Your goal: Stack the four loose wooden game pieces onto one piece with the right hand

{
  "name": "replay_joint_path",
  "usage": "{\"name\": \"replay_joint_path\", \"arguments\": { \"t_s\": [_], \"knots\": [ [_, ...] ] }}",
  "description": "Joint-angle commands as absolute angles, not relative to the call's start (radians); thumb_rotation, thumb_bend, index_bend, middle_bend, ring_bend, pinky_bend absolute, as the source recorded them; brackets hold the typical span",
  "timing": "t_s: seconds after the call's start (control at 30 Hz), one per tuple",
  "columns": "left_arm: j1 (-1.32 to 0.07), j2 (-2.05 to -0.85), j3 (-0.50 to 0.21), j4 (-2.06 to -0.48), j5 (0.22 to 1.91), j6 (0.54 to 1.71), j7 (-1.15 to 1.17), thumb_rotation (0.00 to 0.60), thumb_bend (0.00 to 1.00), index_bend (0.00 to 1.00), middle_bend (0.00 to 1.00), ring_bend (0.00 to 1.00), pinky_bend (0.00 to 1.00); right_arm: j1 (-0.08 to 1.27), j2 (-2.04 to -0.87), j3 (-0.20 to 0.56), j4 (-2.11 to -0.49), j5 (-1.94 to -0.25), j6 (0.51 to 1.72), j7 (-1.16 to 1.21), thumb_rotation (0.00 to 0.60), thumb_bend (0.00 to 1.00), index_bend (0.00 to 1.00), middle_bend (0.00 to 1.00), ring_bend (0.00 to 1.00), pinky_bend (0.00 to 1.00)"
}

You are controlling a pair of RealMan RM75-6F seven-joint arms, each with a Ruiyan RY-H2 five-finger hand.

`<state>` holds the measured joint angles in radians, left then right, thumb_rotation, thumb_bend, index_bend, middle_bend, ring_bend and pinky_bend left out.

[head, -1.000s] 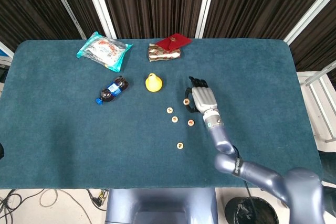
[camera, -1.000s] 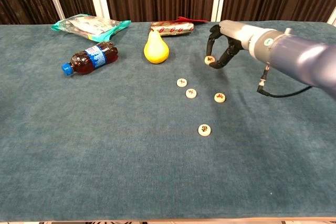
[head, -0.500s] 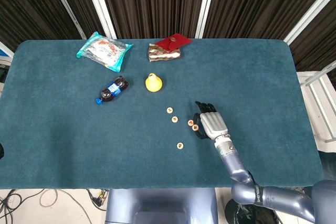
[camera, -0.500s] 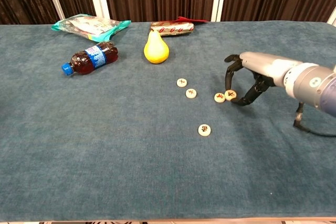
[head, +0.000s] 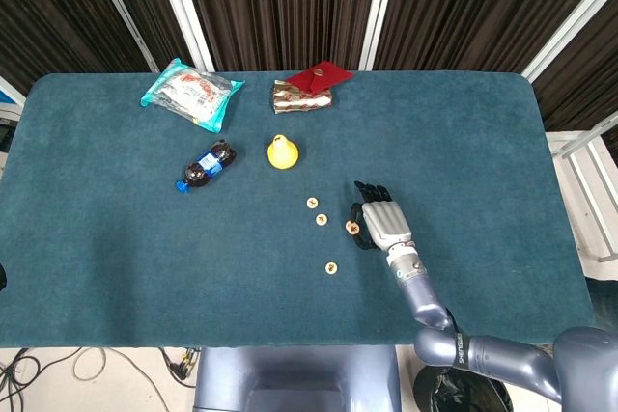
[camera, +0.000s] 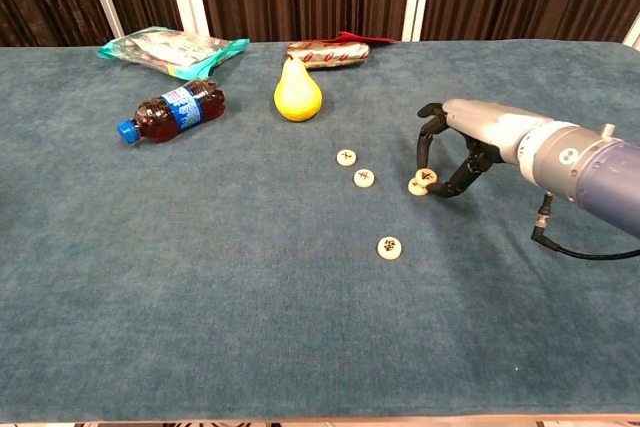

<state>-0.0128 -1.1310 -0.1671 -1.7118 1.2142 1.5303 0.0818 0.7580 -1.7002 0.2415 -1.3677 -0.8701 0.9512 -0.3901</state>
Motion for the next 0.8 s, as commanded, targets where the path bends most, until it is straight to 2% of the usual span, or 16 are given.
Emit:
{"name": "replay_joint_path", "arguments": {
  "t_s": [0.03, 0.37, 0.8],
  "knots": [
    [-0.013, -1.131, -0.167, -1.711, 1.214, 1.53, 0.082, 0.6, 0.61, 0.07, 0.0, 0.0, 0.0, 0.769, -1.713, 0.246, -1.35, -0.86, 0.94, -0.394, 0.6, 0.4, 0.55, 0.0, 0.0, 0.0],
    [-0.012, -1.13, -0.17, -1.709, 1.216, 1.533, 0.071, 0.6, 0.61, 0.07, 0.0, 0.0, 0.0, 0.788, -1.758, 0.254, -1.278, -0.83, 0.918, -0.398, 0.6, 0.4, 0.55, 0.0, 0.0, 0.0],
    [-0.011, -1.131, -0.171, -1.709, 1.212, 1.535, 0.074, 0.6, 0.61, 0.07, 0.0, 0.0, 0.0, 0.795, -1.762, 0.264, -1.264, -0.822, 0.915, -0.397, 0.6, 0.4, 0.55, 0.0, 0.0, 0.0]
  ]
}}
